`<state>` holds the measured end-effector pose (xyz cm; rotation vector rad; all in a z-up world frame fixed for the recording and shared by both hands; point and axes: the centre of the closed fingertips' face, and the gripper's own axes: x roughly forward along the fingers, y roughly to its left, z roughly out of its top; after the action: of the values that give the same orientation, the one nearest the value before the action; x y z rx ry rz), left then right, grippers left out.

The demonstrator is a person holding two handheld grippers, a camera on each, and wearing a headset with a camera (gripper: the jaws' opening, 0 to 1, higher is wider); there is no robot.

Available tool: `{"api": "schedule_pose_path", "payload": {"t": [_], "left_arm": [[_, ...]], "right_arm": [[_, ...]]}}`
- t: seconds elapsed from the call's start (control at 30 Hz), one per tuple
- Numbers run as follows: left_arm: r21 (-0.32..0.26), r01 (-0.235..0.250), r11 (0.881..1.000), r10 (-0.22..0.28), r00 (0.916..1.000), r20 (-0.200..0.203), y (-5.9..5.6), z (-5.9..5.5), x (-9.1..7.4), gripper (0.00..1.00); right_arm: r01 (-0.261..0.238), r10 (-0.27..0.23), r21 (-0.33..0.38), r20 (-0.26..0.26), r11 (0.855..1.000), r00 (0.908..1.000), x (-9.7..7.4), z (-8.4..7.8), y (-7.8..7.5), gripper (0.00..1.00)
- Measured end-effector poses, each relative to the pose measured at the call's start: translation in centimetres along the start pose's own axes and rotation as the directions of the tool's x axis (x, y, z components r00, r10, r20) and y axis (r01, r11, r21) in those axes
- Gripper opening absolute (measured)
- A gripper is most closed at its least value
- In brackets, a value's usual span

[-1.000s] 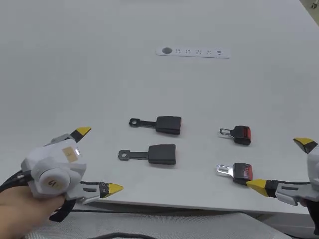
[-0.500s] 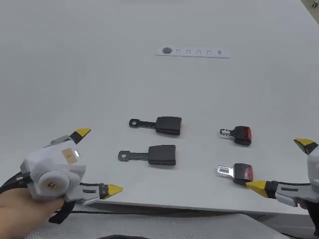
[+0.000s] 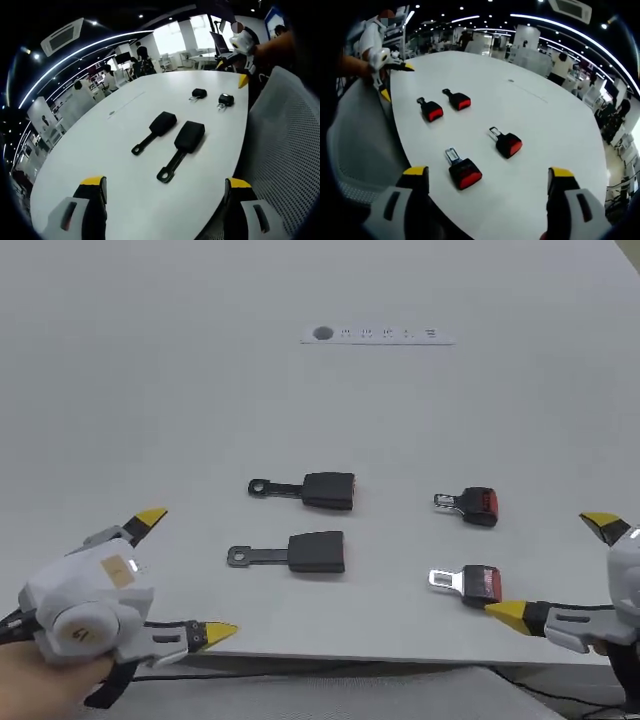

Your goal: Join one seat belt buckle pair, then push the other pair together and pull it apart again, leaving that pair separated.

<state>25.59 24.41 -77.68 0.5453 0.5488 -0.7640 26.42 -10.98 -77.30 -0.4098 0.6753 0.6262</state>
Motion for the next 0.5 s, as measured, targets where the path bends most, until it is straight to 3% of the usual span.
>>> {"api": "schedule_pose_path", "payload": {"t": [0.17, 0.23, 0.37, 0.5], "left_arm": [[-0.005, -0.004, 1.000, 0.004, 0.9998, 0.020, 0.1, 0.4, -0.2, 1.00], [-0.002, -0.013, 1.000, 0.013, 0.9996, 0.024, 0.3, 0.4, -0.2, 1.00], [-0.004, -0.007, 1.000, 0.007, 0.9998, 0.019, 0.3, 0.3, -0.2, 1.00], [0.002, -0.024, 1.000, 0.024, 0.9996, 0.016, 0.5, 0.4, -0.3, 1.00]], "right_arm": [[-0.046, 0.048, -0.089, 0.022, 0.995, 0.9986, -0.5, 0.8, 0.8, 1.00], [-0.042, 0.045, -0.116, 0.024, 0.992, 0.9987, -0.8, 1.0, 0.7, 1.00], [-0.037, 0.042, -0.111, 0.042, 0.993, 0.9982, -1.3, 1.3, 0.4, 1.00], [-0.032, 0.035, -0.122, 0.022, 0.992, 0.9991, -1.6, 1.0, -0.2, 0.96]]}}
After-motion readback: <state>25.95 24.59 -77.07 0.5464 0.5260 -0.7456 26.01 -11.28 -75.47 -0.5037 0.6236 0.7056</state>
